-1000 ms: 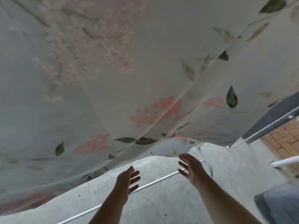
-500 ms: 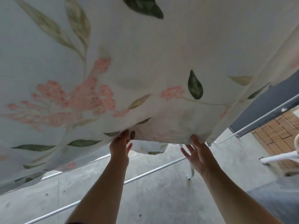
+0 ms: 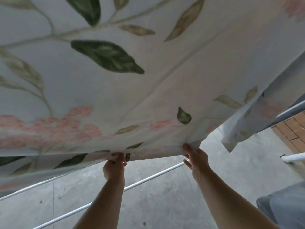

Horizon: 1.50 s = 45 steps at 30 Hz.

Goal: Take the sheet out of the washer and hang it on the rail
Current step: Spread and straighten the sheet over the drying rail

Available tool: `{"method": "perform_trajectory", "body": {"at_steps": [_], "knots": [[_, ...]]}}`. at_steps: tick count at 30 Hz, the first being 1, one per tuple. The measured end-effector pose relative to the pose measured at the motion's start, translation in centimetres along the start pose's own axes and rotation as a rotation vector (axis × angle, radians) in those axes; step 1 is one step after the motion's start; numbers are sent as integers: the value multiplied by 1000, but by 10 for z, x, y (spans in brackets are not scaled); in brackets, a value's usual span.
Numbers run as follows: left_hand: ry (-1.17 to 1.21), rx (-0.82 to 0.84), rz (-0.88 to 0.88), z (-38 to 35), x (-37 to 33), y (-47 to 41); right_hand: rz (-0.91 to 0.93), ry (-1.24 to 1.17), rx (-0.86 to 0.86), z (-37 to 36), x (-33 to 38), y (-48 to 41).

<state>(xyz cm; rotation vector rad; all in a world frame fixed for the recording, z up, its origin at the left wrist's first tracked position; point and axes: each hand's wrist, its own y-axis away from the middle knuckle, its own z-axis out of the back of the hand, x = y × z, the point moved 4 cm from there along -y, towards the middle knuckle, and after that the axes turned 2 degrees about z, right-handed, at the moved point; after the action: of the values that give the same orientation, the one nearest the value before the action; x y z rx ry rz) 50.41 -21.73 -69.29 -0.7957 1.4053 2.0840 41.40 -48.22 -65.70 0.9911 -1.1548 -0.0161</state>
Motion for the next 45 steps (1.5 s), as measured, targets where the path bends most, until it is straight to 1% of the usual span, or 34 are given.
{"method": "perform_trajectory", "body": {"at_steps": [2,5,7,9,13,15,17,19,20,22,25,27,30,31,33,36,39,42,43,45], "knots": [[29,50,38,-1,-3,4,-51,-86,48,-3,1,0],[46,243,163,-10,-15,28,-117,-153,113,10,13,8],[35,324,235,-13,-19,49,-142,-155,104,27,22,17],[5,386,255,-19,-38,78,-135,-168,51,53,48,30],[-67,507,200,-35,-91,146,-87,-138,7,93,108,63],[-136,572,142,-44,-120,187,-44,-78,-35,111,138,83],[-240,599,42,-56,-147,220,44,57,-142,127,168,98],[-420,583,-158,-70,-169,245,183,294,-274,142,201,108],[-520,580,-276,-79,-179,257,272,413,-299,148,217,110],[-667,563,-465,-96,-194,284,418,558,-254,150,249,117],[-752,528,-545,-110,-214,319,494,591,-194,147,290,120],[-795,506,-569,-116,-228,342,493,660,-234,158,320,125],[-750,455,-601,-122,-257,384,456,721,-295,206,370,135],[-733,444,-610,-123,-265,394,448,745,-273,219,378,136],[-701,431,-628,-128,-286,422,473,731,-119,232,397,142],[-689,408,-676,-131,-319,457,521,622,179,220,409,160],[-724,342,-728,-123,-359,483,606,576,373,198,429,187],[-705,261,-842,-110,-402,505,734,650,455,171,459,211],[-666,257,-863,-107,-413,509,778,674,441,161,468,214],[-587,252,-885,-93,-436,526,850,720,350,145,493,225]]}}
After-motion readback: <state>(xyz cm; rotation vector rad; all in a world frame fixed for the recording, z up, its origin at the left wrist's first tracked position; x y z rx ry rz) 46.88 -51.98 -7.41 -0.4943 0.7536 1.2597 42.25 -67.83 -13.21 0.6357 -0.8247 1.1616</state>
